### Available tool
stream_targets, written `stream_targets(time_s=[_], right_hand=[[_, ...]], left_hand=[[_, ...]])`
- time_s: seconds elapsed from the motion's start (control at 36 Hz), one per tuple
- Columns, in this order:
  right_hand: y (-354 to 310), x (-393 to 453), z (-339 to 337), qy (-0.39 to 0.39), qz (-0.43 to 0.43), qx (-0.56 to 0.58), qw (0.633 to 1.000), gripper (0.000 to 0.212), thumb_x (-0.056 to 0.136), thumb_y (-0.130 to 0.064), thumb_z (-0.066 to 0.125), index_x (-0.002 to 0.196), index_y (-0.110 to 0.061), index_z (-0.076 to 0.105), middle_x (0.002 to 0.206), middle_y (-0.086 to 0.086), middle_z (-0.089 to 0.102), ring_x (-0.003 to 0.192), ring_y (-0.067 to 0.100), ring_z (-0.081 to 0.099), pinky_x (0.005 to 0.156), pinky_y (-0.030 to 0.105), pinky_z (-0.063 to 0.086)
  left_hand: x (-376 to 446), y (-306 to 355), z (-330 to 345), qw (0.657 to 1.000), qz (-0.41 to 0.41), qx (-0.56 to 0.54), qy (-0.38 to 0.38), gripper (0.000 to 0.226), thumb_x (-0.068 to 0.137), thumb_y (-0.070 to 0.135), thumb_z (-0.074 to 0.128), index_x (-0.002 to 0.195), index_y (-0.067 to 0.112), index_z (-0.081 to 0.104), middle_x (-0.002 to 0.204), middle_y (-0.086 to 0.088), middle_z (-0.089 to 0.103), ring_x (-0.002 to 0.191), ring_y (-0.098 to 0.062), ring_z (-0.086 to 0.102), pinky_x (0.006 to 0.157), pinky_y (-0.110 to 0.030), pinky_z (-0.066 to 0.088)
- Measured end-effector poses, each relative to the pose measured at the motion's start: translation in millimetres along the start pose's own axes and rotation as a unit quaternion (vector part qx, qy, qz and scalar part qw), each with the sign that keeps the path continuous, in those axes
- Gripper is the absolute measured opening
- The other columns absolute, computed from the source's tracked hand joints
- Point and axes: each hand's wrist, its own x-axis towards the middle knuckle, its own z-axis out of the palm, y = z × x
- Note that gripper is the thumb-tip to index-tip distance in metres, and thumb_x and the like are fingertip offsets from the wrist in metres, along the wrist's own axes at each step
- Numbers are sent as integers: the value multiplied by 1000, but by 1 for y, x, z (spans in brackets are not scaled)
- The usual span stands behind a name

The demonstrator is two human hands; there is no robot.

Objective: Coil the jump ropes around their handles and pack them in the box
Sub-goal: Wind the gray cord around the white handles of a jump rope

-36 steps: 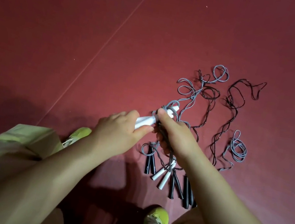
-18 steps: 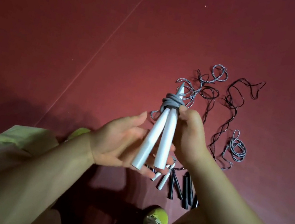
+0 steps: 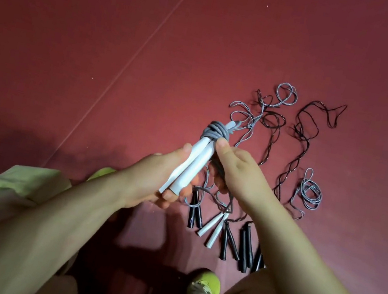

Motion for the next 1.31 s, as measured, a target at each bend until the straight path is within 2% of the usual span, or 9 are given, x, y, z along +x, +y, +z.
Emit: stream_targets(time_s=[0.17, 0.28, 0.5, 0.69, 0.86, 0.94, 1.0, 1.17, 1.31], right_hand=[[4, 0, 0, 57, 17, -152, 987, 52, 99, -47, 40, 59, -15, 47, 46, -7, 39, 43, 10, 33, 49, 27, 28], [7, -2, 1, 67, 18, -187, 980, 50, 96, -48, 47, 62, -13, 37, 53, -3, 28, 46, 12, 23, 47, 28, 22], [9, 3, 6, 23, 120, -12, 992, 65, 88, -70, 40, 64, -14, 62, 48, -9, 39, 40, 9, 31, 49, 25, 24], [1, -1, 7, 27, 137, 49, 989, 56, 88, -64, 47, 71, -11, 49, 50, -3, 33, 43, 12, 25, 45, 24, 20], [0, -2, 8, 40, 72, 51, 995, 44, 83, -50, 50, 64, -10, 53, 51, 0, 35, 45, 14, 26, 45, 25, 21], [-3, -5, 8, 26, 12, 64, 998, 31, 77, -42, 47, 59, -17, 41, 55, 2, 30, 49, 14, 23, 49, 28, 18], [-7, -7, 8, 11, -8, 79, 997, 32, 78, -39, 45, 65, -11, 43, 58, 6, 29, 51, 15, 23, 50, 30, 18], [-12, -9, 1, -46, -58, 111, 991, 35, 82, -38, 44, 62, -10, 51, 53, 0, 44, 49, 14, 37, 49, 26, 32], [-8, -5, -5, -65, -28, 96, 993, 38, 91, -42, 43, 66, -14, 44, 57, 1, 35, 47, 13, 25, 47, 27, 20]], left_hand=[[8, -2, -8, 980, 40, 166, 106, 58, 85, 66, 35, 74, 16, 63, 60, 0, 58, 46, -16, 45, 54, -29, 38], [10, -5, -15, 903, 56, 380, 191, 56, 91, 62, 28, 79, 16, 58, 83, -8, 64, 84, -29, 59, 81, -40, 47], [7, -8, -17, 843, 54, 485, 227, 43, 91, 60, 34, 80, 18, 40, 84, -5, 52, 88, -33, 51, 69, -36, 38], [5, -8, -11, 791, 126, 522, 292, 51, 81, 68, 42, 109, 26, 53, 107, 0, 56, 108, -29, 47, 93, -37, 39], [5, 0, -15, 888, 93, 412, 182, 42, 76, 58, 63, 86, 20, 49, 81, 0, 58, 79, -26, 55, 66, -33, 40], [1, 5, -13, 969, 61, 221, 88, 41, 80, 56, 62, 69, 18, 52, 55, 10, 51, 54, -10, 47, 54, -24, 33], [-3, 9, -13, 998, -5, 57, 10, 51, 77, 66, 56, 80, 15, 62, 67, 0, 61, 64, -13, 57, 58, -24, 39], [-9, 6, -9, 936, -88, -194, -281, 88, 68, 76, 36, 88, -1, 72, 58, -10, 59, 49, -23, 58, 59, -35, 55], [-6, 8, -5, 974, -43, -144, -172, 75, 76, 70, 29, 80, 3, 64, 52, -5, 44, 37, -18, 43, 43, -24, 44]])
